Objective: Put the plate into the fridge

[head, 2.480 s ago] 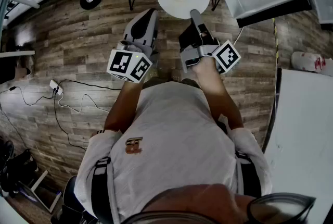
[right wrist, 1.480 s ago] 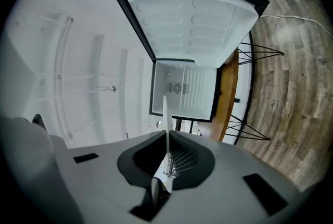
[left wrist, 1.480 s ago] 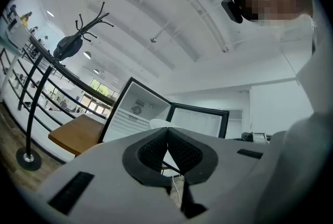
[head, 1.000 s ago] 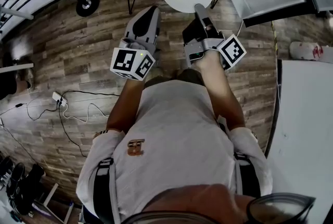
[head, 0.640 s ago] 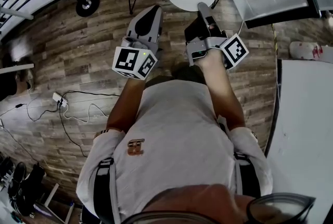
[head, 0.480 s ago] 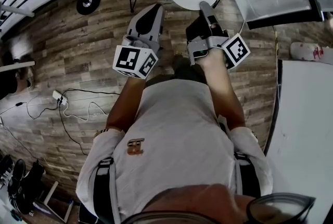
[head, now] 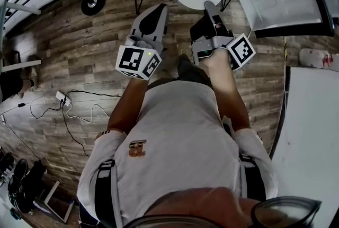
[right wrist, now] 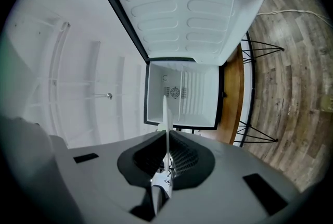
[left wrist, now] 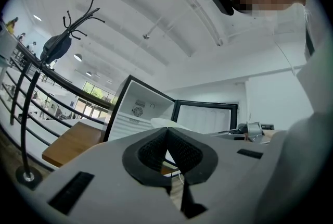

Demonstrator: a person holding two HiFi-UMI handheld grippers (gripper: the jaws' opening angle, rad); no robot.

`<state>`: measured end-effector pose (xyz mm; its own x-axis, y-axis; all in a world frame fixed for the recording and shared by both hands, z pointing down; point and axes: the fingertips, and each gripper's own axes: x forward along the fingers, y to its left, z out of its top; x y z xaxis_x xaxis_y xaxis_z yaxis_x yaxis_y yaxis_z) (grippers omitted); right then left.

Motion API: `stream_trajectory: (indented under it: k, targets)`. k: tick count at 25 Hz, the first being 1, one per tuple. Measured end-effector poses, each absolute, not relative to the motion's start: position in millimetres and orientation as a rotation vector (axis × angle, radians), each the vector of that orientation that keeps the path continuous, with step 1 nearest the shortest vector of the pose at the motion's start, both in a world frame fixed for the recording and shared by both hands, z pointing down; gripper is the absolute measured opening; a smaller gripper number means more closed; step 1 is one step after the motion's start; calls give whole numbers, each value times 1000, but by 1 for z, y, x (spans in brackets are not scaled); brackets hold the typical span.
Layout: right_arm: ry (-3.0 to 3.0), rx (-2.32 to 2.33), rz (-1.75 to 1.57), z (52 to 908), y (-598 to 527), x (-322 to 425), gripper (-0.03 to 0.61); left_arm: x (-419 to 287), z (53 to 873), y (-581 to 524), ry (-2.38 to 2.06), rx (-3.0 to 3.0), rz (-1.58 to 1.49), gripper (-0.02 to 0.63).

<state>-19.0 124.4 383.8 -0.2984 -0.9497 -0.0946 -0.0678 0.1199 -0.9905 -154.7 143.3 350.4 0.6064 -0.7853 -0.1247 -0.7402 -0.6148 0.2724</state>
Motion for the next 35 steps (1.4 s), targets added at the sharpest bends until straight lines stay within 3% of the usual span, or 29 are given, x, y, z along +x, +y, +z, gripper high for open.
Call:
stream_trajectory:
  k: [35]
  targets:
    - [1567, -925, -1410, 369, -148, 95, 40, -32, 333, -114, -1465, 2583, -295, 18]
